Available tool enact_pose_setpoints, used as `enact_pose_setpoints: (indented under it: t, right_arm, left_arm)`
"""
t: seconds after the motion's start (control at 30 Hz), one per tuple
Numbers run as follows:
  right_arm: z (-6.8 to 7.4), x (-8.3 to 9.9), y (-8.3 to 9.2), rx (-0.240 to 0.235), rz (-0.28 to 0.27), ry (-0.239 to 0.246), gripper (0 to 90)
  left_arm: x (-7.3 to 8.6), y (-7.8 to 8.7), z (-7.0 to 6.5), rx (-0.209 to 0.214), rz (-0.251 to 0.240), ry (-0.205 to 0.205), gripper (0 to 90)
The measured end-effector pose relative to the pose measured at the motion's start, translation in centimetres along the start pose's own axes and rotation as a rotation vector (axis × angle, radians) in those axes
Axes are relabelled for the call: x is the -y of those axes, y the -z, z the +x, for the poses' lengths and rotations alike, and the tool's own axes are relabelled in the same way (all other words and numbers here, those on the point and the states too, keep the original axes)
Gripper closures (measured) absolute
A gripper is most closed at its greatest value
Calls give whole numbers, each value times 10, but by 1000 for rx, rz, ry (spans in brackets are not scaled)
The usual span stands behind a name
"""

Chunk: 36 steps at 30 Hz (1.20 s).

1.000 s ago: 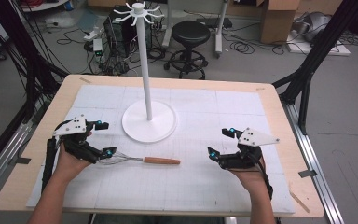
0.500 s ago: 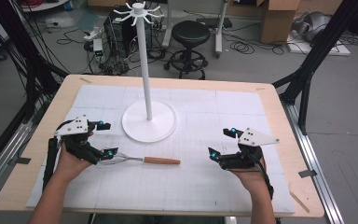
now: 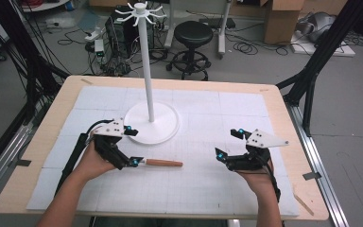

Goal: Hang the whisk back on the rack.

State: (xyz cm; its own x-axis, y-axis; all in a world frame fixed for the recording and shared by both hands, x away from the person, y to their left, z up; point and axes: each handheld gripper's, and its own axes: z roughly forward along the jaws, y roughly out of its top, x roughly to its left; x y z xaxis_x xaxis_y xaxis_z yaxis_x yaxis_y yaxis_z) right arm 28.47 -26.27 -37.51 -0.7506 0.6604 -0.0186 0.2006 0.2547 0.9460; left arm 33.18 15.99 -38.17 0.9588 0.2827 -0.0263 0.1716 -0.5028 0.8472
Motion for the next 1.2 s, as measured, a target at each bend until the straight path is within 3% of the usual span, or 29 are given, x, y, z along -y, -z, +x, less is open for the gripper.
enact_pose_setpoints:
  t: [0.1,0.2,0.47,0.7,0.87,1.2]
  right_arm:
    - [0,0,-1,3,5,7,121]
    - [1,0,-2,1,9,5,121]
    - [2,1,-6,-2,25,13,121]
    - [3,1,-5,-2,26,8,122]
    - [2,1,-6,-3,28,14,122]
    - [3,2,-9,-5,38,18,123]
  left_arm:
    - [-7,-13,-2,11,73,-26,17]
    - [-12,-22,-2,23,92,-28,17]
    - [-17,-52,-1,25,246,-52,20]
    - [-15,-70,-3,70,344,-72,225]
    - [-12,-74,-1,84,403,-65,342]
    - [-9,-82,-2,89,474,-83,513]
